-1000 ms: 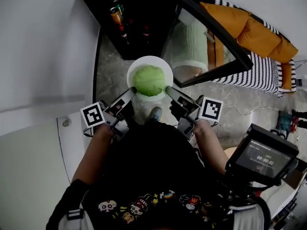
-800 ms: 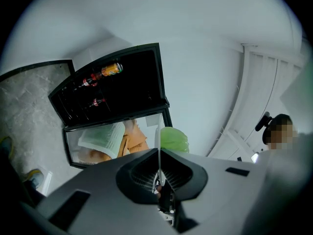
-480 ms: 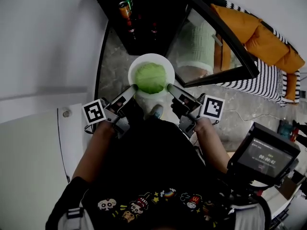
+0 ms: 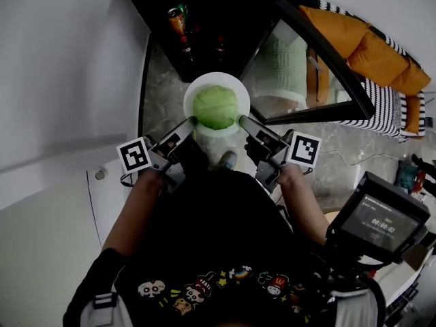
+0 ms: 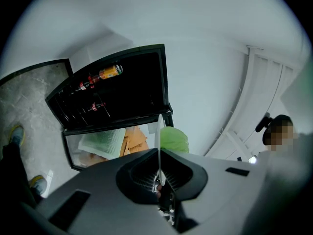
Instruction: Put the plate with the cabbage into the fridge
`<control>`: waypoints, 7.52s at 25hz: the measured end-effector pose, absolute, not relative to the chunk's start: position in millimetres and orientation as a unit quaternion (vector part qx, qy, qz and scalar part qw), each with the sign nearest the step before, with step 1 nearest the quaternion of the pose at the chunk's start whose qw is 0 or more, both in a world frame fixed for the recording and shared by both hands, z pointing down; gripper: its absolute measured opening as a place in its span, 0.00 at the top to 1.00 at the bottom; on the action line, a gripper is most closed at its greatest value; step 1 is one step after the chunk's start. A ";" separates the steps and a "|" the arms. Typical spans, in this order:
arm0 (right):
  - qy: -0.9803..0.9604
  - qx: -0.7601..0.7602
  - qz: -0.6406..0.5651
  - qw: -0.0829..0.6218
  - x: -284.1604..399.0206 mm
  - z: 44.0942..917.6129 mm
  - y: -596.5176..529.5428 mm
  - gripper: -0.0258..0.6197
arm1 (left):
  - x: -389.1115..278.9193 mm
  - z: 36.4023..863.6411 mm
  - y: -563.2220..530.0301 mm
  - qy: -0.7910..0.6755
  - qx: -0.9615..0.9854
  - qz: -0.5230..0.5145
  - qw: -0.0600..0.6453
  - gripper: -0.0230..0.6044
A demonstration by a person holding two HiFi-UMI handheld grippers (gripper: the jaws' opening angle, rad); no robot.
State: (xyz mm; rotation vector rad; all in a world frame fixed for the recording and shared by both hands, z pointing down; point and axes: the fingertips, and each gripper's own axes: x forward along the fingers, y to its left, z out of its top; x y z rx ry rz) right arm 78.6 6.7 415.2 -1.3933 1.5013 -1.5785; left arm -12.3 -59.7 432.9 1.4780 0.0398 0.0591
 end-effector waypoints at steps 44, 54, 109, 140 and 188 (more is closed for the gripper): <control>0.562 -0.504 -0.588 0.290 76.4 418.4 6.7 0.94 | -13.6 429.8 -61.5 -0.002 0.695 0.040 0.718 0.94; 0.581 -0.489 -0.587 0.282 77.0 424.2 6.3 0.94 | -16.2 432.4 -61.0 -0.014 0.712 0.040 0.701 0.94; 0.552 -0.509 -0.579 0.317 81.3 409.2 4.5 0.94 | -12.0 403.7 -63.8 -0.051 0.728 0.065 0.681 0.94; 0.536 -0.508 -0.574 0.353 84.4 409.5 4.6 0.94 | -13.0 398.6 -60.3 -0.077 0.724 0.045 0.684 0.94; 0.487 -0.535 -0.557 0.408 98.6 414.9 9.6 0.94 | -16.7 390.2 -4.9 -0.180 0.962 0.176 0.107 0.94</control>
